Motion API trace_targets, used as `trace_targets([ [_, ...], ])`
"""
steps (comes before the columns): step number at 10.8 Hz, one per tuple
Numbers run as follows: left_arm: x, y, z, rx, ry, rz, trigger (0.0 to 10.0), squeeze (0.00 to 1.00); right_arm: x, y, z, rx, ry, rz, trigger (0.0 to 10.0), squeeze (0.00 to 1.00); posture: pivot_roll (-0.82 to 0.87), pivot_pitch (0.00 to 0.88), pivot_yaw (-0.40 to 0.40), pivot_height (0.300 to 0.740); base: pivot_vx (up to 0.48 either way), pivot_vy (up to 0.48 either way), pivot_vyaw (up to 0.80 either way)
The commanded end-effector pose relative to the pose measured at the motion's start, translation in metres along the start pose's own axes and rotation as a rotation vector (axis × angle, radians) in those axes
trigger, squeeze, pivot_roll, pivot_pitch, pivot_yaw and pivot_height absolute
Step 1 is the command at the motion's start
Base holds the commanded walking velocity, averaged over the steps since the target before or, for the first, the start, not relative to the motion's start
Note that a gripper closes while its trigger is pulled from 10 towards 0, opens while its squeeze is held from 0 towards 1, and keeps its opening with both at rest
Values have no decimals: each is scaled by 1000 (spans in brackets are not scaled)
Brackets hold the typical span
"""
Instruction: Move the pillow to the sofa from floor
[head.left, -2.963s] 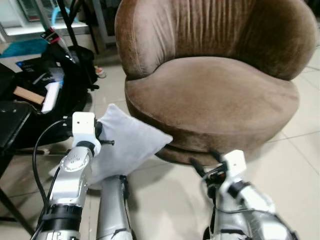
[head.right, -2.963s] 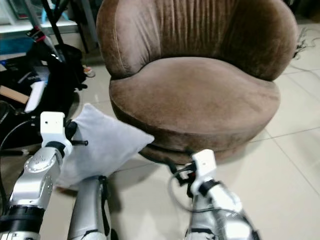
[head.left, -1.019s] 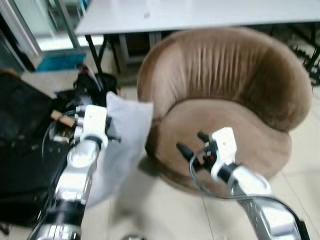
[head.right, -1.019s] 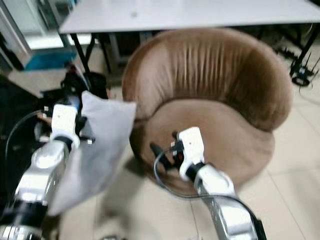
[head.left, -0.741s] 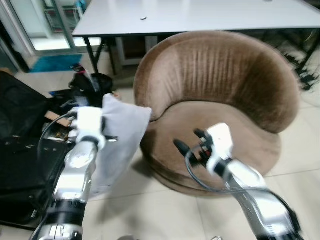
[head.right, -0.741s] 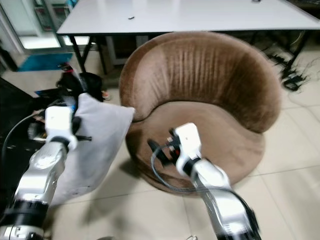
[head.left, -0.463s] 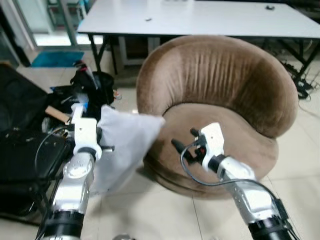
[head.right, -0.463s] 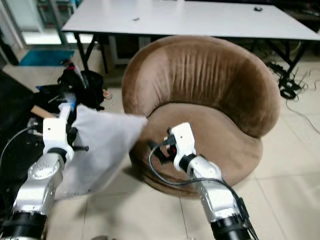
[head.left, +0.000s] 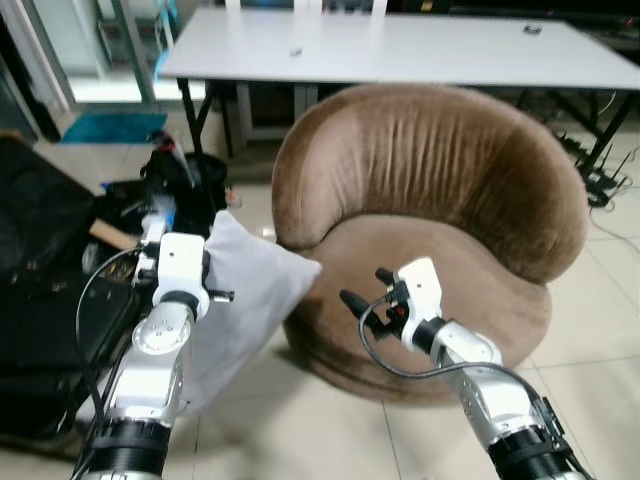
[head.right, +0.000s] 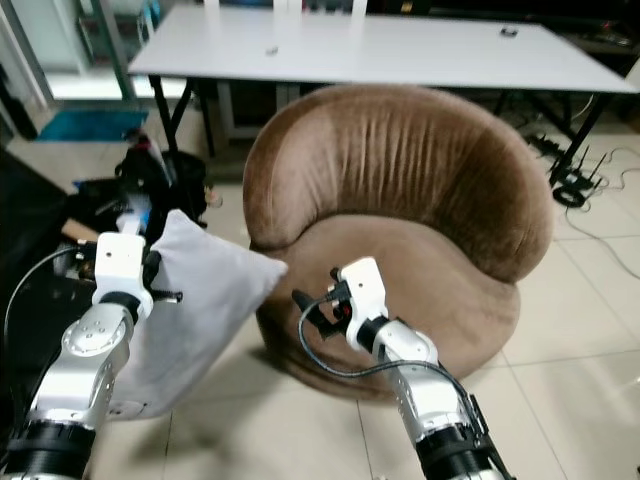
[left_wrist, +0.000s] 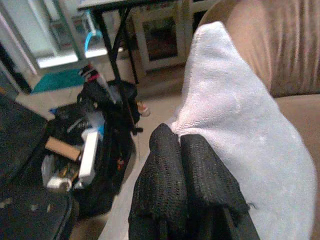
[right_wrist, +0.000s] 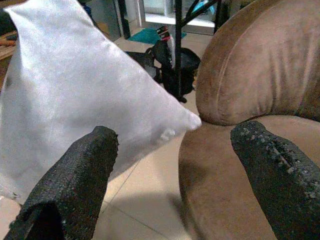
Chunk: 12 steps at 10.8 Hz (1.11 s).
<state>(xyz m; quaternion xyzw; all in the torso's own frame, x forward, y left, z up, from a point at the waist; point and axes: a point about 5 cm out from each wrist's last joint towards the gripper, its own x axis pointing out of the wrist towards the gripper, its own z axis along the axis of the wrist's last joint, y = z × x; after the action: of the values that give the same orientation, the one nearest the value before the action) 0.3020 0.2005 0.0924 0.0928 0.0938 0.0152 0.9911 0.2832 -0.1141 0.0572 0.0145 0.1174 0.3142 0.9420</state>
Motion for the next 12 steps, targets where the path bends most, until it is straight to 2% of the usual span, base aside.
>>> trace_targets([
  [1, 4, -2, 20, 26, -77, -8, 10000, 0, -1, -5, 2, -16, -7, -4, 10000, 0, 31, 0, -25, 740, 480, 0, 0],
  [6, 6, -5, 22, 113, -78, -37, 10000, 0, 0, -3, -7, -20, -12, 12, 10000, 0, 22, 0, -11, 740, 463, 0, 0],
  [11, 8, -6, 21, 131, -76, -43, 10000, 0, 4, -3, -6, -25, -17, 21, 10000, 0, 16, 0, -6, 740, 444, 0, 0],
  [12, 9, -7, 22, 157, -77, -47, 10000, 0, 4, -2, -6, -26, -19, 25, 10000, 0, 13, 0, -3, 740, 442, 0, 0],
])
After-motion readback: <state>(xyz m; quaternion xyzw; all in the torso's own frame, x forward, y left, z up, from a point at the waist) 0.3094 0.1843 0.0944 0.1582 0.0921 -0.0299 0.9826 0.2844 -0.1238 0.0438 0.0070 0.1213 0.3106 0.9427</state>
